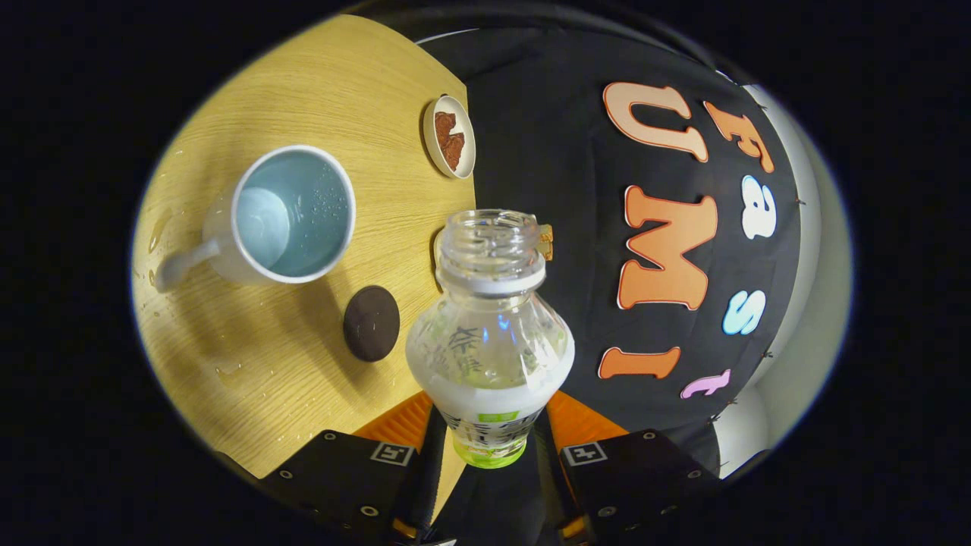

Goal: Take the bottle from table, then pour the juice into the cup, finally place the bottle on the coaster

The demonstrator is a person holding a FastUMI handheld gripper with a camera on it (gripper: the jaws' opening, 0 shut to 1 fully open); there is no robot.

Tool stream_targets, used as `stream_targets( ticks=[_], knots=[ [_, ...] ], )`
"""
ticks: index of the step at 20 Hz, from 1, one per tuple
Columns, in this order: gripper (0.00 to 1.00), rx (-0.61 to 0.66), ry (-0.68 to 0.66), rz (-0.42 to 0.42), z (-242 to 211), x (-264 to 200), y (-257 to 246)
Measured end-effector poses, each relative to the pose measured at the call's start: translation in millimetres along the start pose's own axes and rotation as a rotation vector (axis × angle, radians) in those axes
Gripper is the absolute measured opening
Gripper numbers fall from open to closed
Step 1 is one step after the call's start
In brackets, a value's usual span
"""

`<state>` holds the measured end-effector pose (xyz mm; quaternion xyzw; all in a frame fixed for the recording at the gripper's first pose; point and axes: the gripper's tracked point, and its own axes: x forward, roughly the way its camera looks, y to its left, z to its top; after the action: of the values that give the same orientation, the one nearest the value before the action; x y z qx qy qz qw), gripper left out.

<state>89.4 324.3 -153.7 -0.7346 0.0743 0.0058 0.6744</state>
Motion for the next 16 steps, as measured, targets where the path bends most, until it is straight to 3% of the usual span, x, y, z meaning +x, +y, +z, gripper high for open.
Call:
stream_targets(
  ticks=[16],
  knots=[
    [0.56,-0.225,-0.061,-0.004,14,12,-9]
  ],
)
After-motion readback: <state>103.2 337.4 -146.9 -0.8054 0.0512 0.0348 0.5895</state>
